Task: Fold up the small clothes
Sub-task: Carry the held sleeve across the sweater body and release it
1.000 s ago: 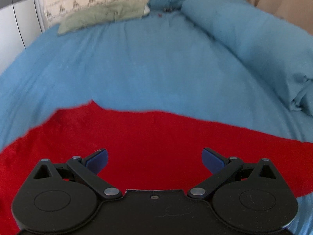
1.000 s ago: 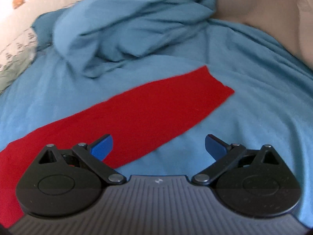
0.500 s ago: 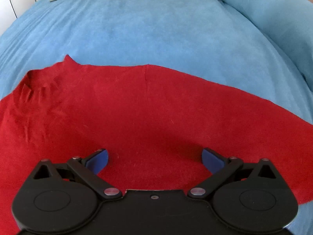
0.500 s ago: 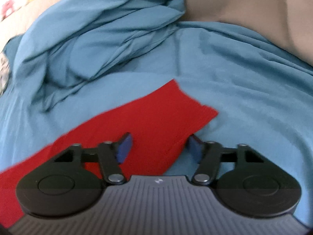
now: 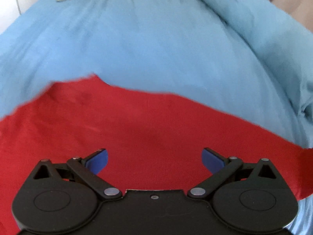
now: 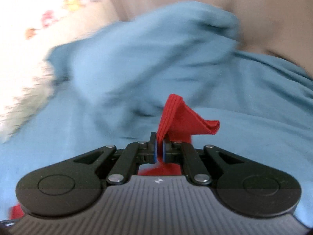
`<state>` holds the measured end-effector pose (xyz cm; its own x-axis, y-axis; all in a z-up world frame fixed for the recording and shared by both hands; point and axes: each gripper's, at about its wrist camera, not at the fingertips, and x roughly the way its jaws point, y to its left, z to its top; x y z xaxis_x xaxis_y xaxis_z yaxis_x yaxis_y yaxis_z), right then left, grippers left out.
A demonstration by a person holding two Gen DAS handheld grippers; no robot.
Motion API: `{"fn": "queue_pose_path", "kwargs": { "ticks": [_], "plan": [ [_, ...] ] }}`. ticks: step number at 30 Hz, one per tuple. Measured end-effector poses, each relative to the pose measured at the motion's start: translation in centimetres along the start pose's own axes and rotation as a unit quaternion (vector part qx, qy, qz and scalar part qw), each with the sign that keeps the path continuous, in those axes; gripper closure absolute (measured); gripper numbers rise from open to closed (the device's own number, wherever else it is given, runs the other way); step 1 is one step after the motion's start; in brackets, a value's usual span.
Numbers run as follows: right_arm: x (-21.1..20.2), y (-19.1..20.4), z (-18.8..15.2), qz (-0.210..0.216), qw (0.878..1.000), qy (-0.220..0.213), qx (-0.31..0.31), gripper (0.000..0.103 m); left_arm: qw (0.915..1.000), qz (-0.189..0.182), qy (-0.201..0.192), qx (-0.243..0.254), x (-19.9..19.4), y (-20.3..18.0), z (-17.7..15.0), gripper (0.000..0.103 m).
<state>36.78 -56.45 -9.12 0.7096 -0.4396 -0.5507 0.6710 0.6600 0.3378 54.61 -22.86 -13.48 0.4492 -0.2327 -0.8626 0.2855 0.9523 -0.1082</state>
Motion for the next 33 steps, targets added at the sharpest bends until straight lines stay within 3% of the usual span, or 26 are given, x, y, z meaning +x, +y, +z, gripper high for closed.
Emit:
{"fn": "queue_pose_path", "kwargs": {
  "ticks": [3, 6, 10, 13, 16, 18, 21, 24, 28, 29, 32, 33],
  "plan": [
    [-1.3, 7.3, -0.2, 0.092, 0.995, 0.01, -0.032, 0.083, 0.9998, -0.007, -0.016, -0.013, -3.3, 4.0, 0.6, 0.0],
    [-2.8, 15.3, -2.3, 0.187, 0.979, 0.029, -0.073, 0.083, 0.9992, 0.023, -0.026, -0.018, -6.0, 8.4, 0.5, 0.0],
    [-3.8, 25.0, -8.9, 0.298, 0.942, 0.077, -0.135, 0.083, 0.9959, 0.08, -0.027, -0.032, -7.9, 14.9, -1.0, 0.0],
    [-3.5, 30.5, -16.5, 0.345, 0.91, 0.124, -0.192, 0.083, 0.9925, 0.109, -0.022, -0.051, -8.1, 19.8, -3.1, 0.0],
    [-2.8, 33.6, -23.9, 0.353, 0.884, 0.163, -0.259, 0.083, 0.9905, 0.115, -0.007, -0.075, -7.3, 23.4, -5.2, 0.0],
    [-2.4, 34.5, -27.3, 0.344, 0.874, 0.178, -0.292, 0.083, 0.9902, 0.108, -0.001, -0.088, -6.8, 24.5, -6.5, 0.001],
    [-2.2, 34.5, -30.2, 0.33, 0.866, 0.184, -0.327, 0.083, 0.9913, 0.082, 0.0, -0.103, -6.3, 24.9, -8.2, 0.001],
    [-2.2, 34.2, -30.6, 0.331, 0.859, 0.179, -0.346, 0.079, 0.9919, 0.051, 0.002, -0.117, -5.7, 24.7, -8.1, 0.001],
    [-3.1, 33.6, -30.1, 0.351, 0.835, 0.181, -0.384, 0.033, 0.9921, 0.025, 0.005, -0.123, -5.5, 23.9, -7.8, 0.001],
    [-3.4, 33.1, -29.7, 0.351, 0.83, 0.179, -0.395, 0.026, 0.9923, 0.016, 0.009, -0.123, -5.3, 23.7, -7.6, 0.001],
    [-4.4, 30.9, -27.8, 0.34, 0.821, 0.182, -0.422, 0.025, 0.9917, -0.009, 0.017, -0.127, -4.0, 22.3, -7.3, 0.003],
    [-4.5, 30.2, -27.2, 0.333, 0.821, 0.187, -0.425, 0.023, 0.9909, -0.017, 0.019, -0.132, -3.5, 21.9, -7.2, 0.008]
  ]
}}
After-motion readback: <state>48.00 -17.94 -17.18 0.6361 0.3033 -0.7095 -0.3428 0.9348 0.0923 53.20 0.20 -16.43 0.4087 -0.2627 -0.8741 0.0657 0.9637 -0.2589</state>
